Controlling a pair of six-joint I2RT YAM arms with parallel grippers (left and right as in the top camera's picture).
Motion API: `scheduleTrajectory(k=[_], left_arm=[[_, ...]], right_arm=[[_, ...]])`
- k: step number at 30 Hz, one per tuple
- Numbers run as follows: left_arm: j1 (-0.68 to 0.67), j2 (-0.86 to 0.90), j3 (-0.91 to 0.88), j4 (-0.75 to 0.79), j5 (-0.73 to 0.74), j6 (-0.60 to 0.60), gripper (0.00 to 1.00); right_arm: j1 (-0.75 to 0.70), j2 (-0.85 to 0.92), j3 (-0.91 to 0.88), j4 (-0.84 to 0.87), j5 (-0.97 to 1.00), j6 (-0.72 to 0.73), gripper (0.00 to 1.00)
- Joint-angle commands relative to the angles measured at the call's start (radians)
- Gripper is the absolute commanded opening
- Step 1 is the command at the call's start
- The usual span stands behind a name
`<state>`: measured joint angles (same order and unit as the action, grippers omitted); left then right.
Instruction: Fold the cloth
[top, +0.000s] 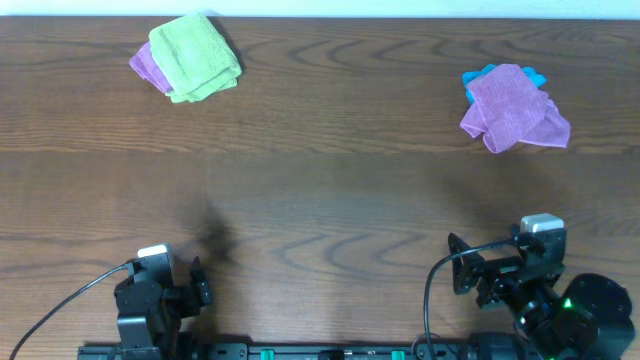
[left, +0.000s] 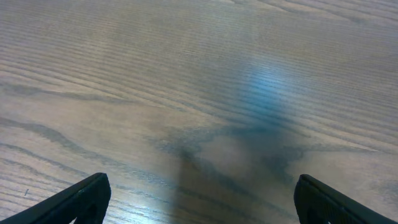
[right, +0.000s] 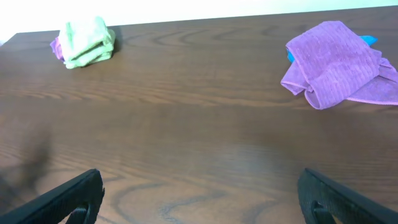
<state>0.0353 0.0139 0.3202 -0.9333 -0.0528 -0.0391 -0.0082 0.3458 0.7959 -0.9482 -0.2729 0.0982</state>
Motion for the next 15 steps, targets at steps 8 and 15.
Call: scheduleTrajectory(k=[8,15], left_arm=[[-0.007,-0.011,-0.017,-0.054,-0.017,0.018,0.95],[-0.007,-0.010,-0.017,-0.054,-0.017,0.018,0.96]], right_arm=[[-0.012,-0.020,-0.031,-0.051,0.150,-0.014,0.99],[-0.010,-0.136,-0.302,0.143,0.180,-0.013,0.99]])
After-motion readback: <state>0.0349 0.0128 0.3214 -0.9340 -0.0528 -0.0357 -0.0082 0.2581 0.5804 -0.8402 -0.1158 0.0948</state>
